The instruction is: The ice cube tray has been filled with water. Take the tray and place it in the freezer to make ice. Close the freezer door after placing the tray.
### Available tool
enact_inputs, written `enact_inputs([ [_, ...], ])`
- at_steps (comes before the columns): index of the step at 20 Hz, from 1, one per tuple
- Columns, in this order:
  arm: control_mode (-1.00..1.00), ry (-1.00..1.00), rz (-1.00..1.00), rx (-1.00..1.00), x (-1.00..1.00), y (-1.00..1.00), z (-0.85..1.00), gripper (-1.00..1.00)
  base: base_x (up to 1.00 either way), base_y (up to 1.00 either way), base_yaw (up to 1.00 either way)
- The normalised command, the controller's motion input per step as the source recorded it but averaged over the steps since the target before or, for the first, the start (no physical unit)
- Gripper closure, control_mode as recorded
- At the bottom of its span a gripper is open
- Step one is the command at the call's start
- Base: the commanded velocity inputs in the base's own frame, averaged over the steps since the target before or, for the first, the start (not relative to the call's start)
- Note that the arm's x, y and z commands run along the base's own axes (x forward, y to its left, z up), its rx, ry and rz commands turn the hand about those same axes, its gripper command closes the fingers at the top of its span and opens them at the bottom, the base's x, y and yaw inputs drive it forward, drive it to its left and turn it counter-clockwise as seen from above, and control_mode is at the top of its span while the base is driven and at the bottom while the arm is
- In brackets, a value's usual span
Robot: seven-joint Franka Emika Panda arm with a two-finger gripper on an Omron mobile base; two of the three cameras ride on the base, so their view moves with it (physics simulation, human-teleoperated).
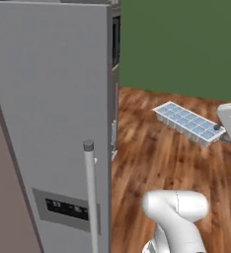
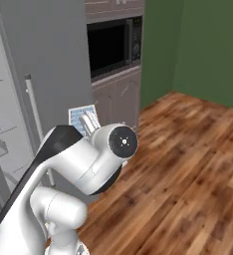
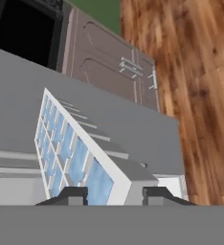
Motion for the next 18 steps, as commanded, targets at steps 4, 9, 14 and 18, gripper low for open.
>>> enact_inputs([
  [4, 1.00, 0.00, 0.00, 0.00, 0.00, 0.00, 0.00, 1.00, 0.31, -0.18, 0.33],
  [9, 1.00, 0.00, 0.00, 0.00, 0.00, 0.00, 0.00, 1.00, 0.11, -0.21, 0.34],
  [14, 1.00, 0.00, 0.00, 0.00, 0.00, 0.00, 0.00, 1.00, 0.06, -0.30, 0.37],
  [18, 1.00, 0.00, 0.00, 0.00, 0.00, 0.00, 0.00, 1.00, 0.18, -0.28, 0.38],
])
